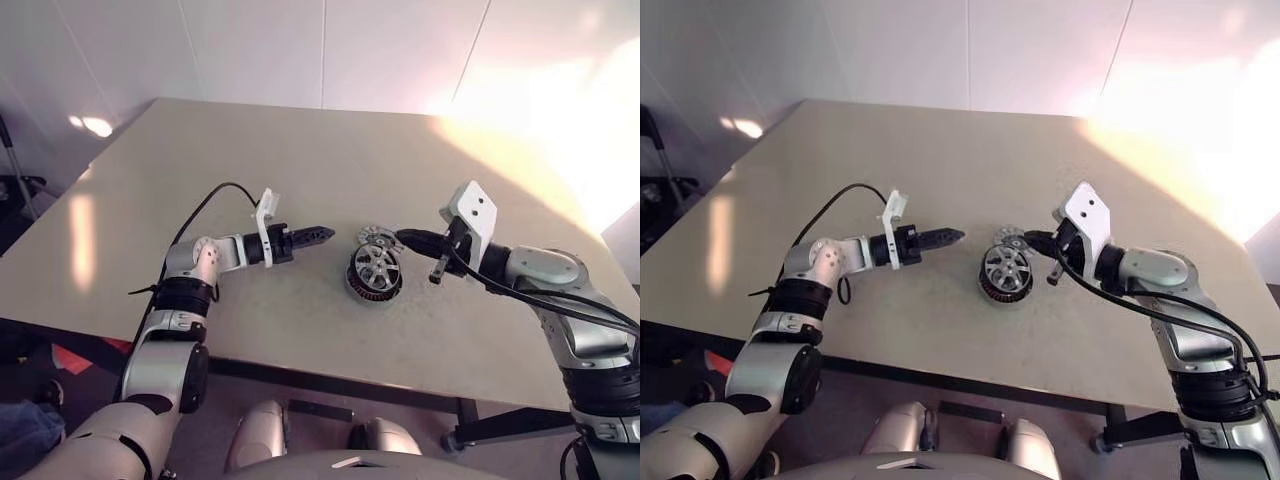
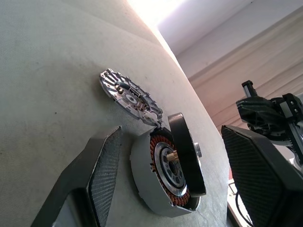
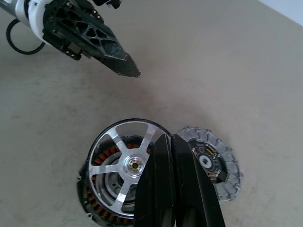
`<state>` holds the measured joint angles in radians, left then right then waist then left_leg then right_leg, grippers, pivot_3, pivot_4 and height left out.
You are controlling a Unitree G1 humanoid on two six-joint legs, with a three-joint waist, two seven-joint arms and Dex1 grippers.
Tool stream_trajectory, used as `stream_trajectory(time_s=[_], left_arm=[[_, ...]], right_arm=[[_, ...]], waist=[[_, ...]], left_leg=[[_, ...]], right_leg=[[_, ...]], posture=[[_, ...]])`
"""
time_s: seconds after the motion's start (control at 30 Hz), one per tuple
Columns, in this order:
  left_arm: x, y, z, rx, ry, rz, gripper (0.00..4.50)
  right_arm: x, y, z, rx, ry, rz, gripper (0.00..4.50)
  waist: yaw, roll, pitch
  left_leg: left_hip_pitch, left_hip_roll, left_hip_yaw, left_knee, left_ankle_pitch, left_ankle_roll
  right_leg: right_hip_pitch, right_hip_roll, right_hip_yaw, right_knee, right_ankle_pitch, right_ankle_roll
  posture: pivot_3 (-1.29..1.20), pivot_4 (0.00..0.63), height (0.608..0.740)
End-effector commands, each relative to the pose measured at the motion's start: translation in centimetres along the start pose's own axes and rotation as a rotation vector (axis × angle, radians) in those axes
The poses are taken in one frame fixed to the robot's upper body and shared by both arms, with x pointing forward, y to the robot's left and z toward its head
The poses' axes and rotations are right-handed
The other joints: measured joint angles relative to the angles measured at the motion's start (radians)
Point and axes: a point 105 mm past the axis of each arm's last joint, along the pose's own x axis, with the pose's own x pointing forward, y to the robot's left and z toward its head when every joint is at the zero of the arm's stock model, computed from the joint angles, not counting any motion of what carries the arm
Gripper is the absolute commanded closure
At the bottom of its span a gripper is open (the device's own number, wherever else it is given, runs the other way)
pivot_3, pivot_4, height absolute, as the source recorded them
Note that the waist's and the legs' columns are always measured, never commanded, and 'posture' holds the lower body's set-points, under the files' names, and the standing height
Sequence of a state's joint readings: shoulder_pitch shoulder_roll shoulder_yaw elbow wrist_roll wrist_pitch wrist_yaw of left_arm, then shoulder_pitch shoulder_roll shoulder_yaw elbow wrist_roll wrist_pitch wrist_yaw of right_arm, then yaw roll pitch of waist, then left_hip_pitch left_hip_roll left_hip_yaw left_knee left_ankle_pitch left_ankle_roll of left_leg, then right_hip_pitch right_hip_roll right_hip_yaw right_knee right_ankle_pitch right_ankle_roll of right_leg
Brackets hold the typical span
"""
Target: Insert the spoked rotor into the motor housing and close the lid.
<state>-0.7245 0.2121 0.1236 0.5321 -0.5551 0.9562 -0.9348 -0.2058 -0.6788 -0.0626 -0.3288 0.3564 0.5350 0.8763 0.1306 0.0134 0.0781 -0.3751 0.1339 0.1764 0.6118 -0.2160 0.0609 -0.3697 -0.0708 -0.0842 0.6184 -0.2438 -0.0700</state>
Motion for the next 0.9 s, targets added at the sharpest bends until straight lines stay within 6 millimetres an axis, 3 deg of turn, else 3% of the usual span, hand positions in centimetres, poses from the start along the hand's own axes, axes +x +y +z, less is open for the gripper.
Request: stream_trajectory(time_s=[0.03,0.17,0.33,0.67,0.9], left_arm=[[-0.5,-0.6,1.1,0.041,-0.04,-0.006,0.97],[-1.3,-0.1,1.4,0.044,-0.058,0.021,0.97],[-2.1,0.3,1.8,0.047,-0.077,0.047,0.95],[-2.7,0.7,2.0,0.062,-0.082,0.083,0.95],[-2.5,0.4,1.3,0.066,-0.062,0.069,0.95]], right_arm=[[-0.6,0.2,1.1,-0.019,-0.032,0.02,4.5],[-0.3,0.9,0.8,0.009,-0.028,0.058,4.5],[0.5,1.3,0.5,0.004,-0.029,0.068,2.87],[1.7,2.2,-1.1,0.051,-0.009,0.108,2.87],[2.2,1.7,-2.0,0.09,-0.004,0.089,2.87]], waist=[[0.0,0.0,0.0],[-0.001,0.0,0.0],[-0.001,0.0,0.0],[-0.002,0.0,0.0],[-0.003,0.0,0.0]], left_leg=[[0.0,0.0,0.0,0.0,0.0,0.0],[0.001,0.0,0.0,0.0,0.0,-0.002],[0.001,0.0,0.0,-0.001,0.0,-0.002],[0.001,0.0,0.0,-0.001,-0.001,-0.004],[0.001,0.0,0.0,-0.001,-0.001,-0.003]], right_leg=[[0.0,0.0,0.0,0.0,0.0,0.0],[0.0,0.0,0.0,0.0,0.0,0.0],[0.0,0.0,0.0,0.0,0.0,0.0],[0.0,0.0,0.0,0.0,0.0,0.0],[0.0,0.0,0.0,0.0,0.0,0.0]], posture=[[0.0,0.0,0.74],[0.0,0.0,0.74],[0.0,0.0,0.74],[0.0,0.0,0.74],[0.0,0.0,0.74]])
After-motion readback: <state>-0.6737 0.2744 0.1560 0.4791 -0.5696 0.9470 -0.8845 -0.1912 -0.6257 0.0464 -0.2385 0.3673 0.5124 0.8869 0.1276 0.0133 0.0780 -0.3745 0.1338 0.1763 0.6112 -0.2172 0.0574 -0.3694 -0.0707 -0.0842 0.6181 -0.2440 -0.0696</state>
